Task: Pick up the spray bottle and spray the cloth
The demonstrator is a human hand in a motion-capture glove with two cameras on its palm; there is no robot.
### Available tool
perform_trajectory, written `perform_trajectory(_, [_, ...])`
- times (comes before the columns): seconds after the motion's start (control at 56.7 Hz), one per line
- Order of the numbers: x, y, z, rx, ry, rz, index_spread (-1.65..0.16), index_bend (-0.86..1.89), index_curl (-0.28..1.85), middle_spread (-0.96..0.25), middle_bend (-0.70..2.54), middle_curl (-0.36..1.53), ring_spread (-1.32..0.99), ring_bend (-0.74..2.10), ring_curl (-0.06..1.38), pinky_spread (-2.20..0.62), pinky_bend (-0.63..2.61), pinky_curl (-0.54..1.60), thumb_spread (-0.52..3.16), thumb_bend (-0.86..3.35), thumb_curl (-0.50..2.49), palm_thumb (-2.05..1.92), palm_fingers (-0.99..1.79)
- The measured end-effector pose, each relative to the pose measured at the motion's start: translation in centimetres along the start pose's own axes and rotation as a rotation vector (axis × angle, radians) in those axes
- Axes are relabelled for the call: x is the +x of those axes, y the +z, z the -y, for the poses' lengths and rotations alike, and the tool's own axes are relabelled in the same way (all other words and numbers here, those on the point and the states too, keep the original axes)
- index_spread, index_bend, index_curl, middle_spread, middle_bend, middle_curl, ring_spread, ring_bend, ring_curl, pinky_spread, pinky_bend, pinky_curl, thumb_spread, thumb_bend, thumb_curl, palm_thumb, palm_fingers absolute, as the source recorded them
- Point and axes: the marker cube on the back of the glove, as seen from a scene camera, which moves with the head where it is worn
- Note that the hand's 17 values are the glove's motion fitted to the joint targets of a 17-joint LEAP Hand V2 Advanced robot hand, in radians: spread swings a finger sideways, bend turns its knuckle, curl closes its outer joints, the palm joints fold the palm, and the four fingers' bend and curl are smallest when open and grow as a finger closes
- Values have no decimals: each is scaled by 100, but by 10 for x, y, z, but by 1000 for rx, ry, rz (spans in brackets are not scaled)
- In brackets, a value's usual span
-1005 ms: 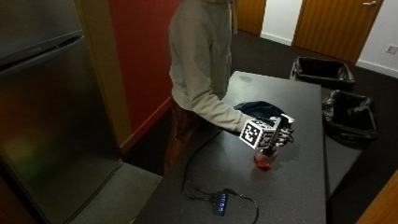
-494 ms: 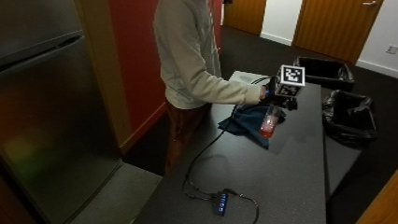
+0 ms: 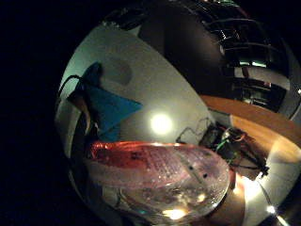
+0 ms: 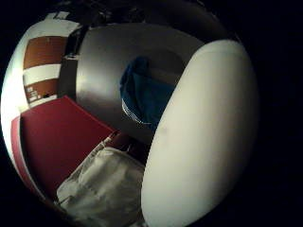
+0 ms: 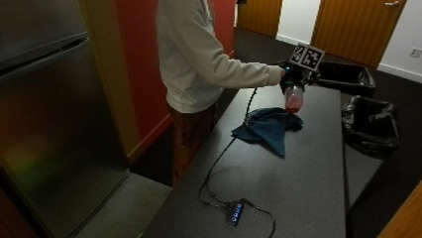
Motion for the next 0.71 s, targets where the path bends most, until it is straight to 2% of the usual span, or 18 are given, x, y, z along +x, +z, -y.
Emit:
perform_trajectory(0.141, [-45,6,16,-58,-3,-117,-23,35,55,-16,59,52,-22,63,48,-28,33,39,-2,-3,73,104,136])
perform_trajectory(0.406, [-78,28,18,-82,-23,-203,-23,35,56,-16,60,52,-22,63,49,-28,33,39,-3,-3,73,104,135])
perform_trajectory(0.547, [-87,33,19,-78,-25,-182,-23,35,56,-16,60,52,-22,63,49,-28,33,39,-3,-3,73,104,135])
perform_trajectory(0.706, [-87,19,16,5,-25,-73,-23,35,56,-16,60,52,-22,63,49,-28,33,39,-3,-3,73,104,135])
